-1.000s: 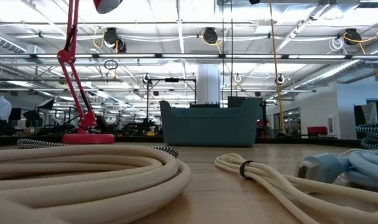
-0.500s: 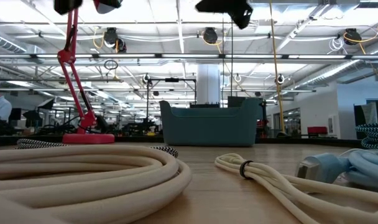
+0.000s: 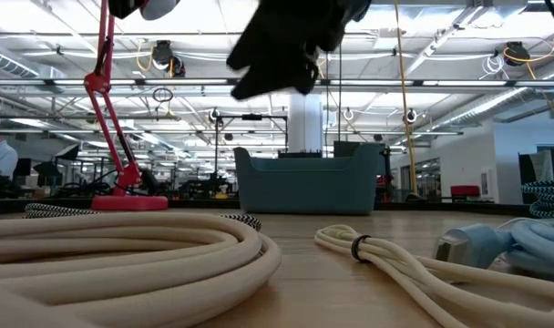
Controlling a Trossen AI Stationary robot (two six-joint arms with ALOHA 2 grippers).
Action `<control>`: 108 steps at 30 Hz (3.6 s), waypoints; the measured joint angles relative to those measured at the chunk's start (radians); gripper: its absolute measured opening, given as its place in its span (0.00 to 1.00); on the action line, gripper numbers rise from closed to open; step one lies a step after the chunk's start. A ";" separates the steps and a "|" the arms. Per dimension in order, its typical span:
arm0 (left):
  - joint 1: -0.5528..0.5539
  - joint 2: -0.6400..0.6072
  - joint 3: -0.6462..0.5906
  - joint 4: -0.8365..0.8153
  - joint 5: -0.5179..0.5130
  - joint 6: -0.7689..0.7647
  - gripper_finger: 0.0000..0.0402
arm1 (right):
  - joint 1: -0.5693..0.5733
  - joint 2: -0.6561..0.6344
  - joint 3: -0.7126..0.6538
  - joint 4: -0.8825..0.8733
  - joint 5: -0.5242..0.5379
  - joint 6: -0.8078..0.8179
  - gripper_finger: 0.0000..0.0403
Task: Pick & Place USB Port
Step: Put the dark gray charger cable into the gray bin
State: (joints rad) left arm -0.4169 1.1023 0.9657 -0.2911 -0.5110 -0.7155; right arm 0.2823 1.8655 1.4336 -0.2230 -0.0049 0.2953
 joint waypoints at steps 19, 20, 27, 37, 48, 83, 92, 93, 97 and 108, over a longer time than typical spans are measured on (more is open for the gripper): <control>0.019 -0.005 0.000 -0.066 -0.127 -0.057 0.20 | -0.019 0.115 0.002 0.094 -0.049 0.004 0.52; 0.024 -0.005 0.000 -0.074 -0.133 -0.066 0.20 | -0.019 0.119 0.002 0.103 -0.048 0.002 0.52; 0.066 -0.024 0.000 -0.124 -0.171 -0.095 0.20 | -0.026 0.130 0.002 0.111 -0.046 0.004 0.52; 0.097 -0.109 0.000 -0.180 -0.192 -0.081 0.20 | -0.026 0.209 -0.002 0.169 -0.065 0.053 0.52; 0.094 -0.128 0.000 -0.208 -0.175 -0.083 0.19 | -0.026 0.311 0.043 0.212 -0.128 0.079 0.52; 0.079 -0.130 0.000 -0.206 -0.182 -0.117 0.19 | -0.041 0.237 0.023 0.100 0.002 0.100 0.05; 0.122 -0.303 0.000 -0.202 -0.268 -0.036 0.19 | -0.037 -0.032 0.026 0.041 0.181 0.054 0.05; 0.125 -0.331 0.001 -0.202 -0.280 -0.022 0.19 | -0.034 -0.069 0.026 0.039 0.211 0.056 0.05; 0.138 -0.416 0.001 -0.189 -0.276 0.025 0.20 | -0.032 -0.211 0.026 0.068 0.325 0.054 0.04; 0.160 -0.294 -0.255 0.605 0.085 0.195 0.20 | -0.028 -0.404 0.028 0.155 0.410 0.013 0.04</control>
State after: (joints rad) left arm -0.2568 0.8086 0.7107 0.3143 -0.4256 -0.5209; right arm 0.2540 1.4616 1.4616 -0.0683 0.4052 0.3086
